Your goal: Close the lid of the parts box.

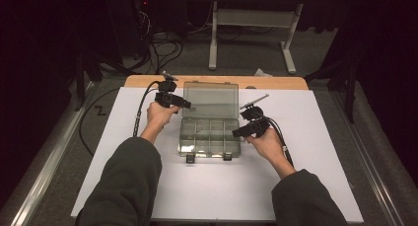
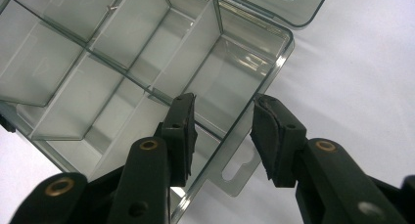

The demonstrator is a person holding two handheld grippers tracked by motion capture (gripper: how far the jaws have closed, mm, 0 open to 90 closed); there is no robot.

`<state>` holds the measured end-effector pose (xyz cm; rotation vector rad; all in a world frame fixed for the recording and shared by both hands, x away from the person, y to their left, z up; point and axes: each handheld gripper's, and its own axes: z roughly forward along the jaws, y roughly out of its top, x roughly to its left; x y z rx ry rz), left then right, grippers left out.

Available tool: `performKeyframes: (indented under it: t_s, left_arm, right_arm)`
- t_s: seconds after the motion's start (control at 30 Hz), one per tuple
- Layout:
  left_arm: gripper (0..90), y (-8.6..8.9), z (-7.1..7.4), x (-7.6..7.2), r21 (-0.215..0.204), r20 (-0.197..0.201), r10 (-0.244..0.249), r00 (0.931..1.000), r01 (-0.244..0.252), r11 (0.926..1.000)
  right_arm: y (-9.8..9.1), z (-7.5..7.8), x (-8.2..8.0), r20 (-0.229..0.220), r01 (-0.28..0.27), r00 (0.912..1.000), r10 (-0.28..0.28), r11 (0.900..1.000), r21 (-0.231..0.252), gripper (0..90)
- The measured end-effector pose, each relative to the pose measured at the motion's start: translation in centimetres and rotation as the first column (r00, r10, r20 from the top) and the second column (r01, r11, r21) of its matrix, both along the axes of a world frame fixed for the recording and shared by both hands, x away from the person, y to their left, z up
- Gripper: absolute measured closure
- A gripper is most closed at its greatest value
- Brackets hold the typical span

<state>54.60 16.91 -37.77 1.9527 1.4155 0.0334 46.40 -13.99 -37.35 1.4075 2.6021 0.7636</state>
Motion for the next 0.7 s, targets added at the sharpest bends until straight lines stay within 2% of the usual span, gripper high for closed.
performKeyframes:
  t_s: [0.5,0.7]
  left_arm:
    - [66.3,0.5,1.4,-1.3,0.012,0.061,-0.052,0.9968,0.051,0.9986]
    - [68.1,0.7,1.4,-2.1,0.012,0.099,-0.065,0.9929,0.064,0.9979]
  right_arm:
    - [0.0,0.0,-0.1,0.001,0.008,1.0,-0.008,1.0,0.0,62.6]
    - [0.1,0.0,-0.1,0.004,0.01,0.9999,-0.01,0.9999,-0.006,62.6]
